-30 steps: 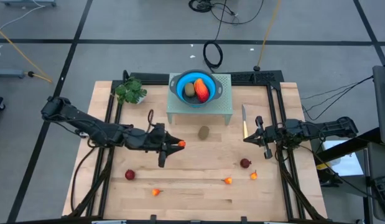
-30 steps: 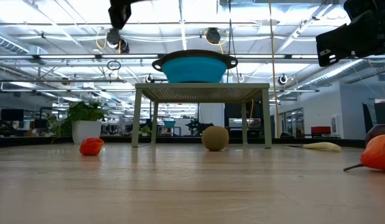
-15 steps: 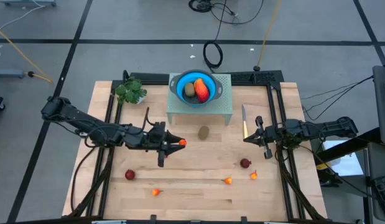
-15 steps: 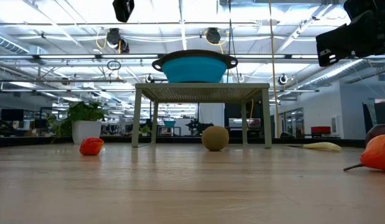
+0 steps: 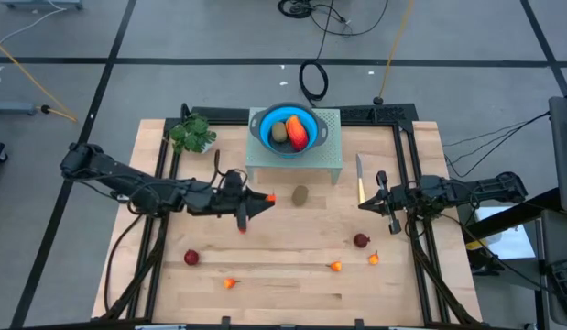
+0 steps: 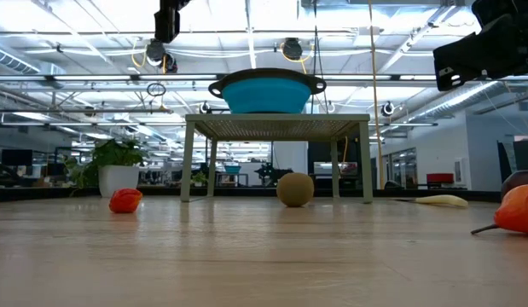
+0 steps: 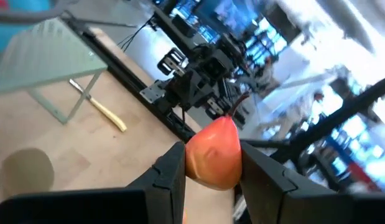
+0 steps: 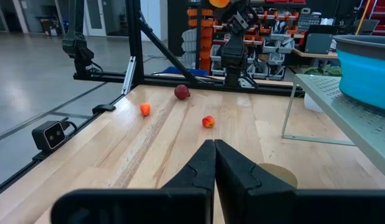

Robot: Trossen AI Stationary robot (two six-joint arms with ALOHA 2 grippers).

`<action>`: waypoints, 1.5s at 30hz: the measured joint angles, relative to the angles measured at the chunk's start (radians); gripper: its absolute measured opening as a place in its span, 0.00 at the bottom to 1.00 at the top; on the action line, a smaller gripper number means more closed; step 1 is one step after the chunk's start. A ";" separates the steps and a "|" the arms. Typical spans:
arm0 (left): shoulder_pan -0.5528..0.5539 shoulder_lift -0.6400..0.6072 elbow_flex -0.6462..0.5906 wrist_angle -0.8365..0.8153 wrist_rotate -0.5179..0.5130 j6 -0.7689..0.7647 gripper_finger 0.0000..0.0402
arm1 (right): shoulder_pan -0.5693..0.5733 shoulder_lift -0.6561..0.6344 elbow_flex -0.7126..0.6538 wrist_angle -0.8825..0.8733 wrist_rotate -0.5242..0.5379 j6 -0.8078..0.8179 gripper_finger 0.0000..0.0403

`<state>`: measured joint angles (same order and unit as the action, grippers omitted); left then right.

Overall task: Pick & Place Fruit
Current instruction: Put the peach into the colander on the shelf

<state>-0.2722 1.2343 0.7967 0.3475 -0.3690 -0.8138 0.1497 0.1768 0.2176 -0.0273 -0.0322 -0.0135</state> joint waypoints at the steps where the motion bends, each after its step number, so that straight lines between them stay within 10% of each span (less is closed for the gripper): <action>1: 0.006 0.000 0.000 0.001 0.000 -0.042 0.29 | 0.000 0.000 0.000 0.000 0.000 -0.001 0.00; 20: 0.049 0.000 0.000 -0.005 0.004 -0.619 0.29 | 0.000 0.000 0.000 0.000 0.000 -0.002 0.00; 45: 0.048 0.000 0.000 -0.298 0.039 -0.630 0.29 | 0.000 0.000 0.000 0.000 0.000 0.001 0.00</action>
<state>-0.2245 1.2343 0.7967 0.0494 -0.3302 -1.4433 0.1497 0.1768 0.2176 -0.0273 -0.0322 -0.0124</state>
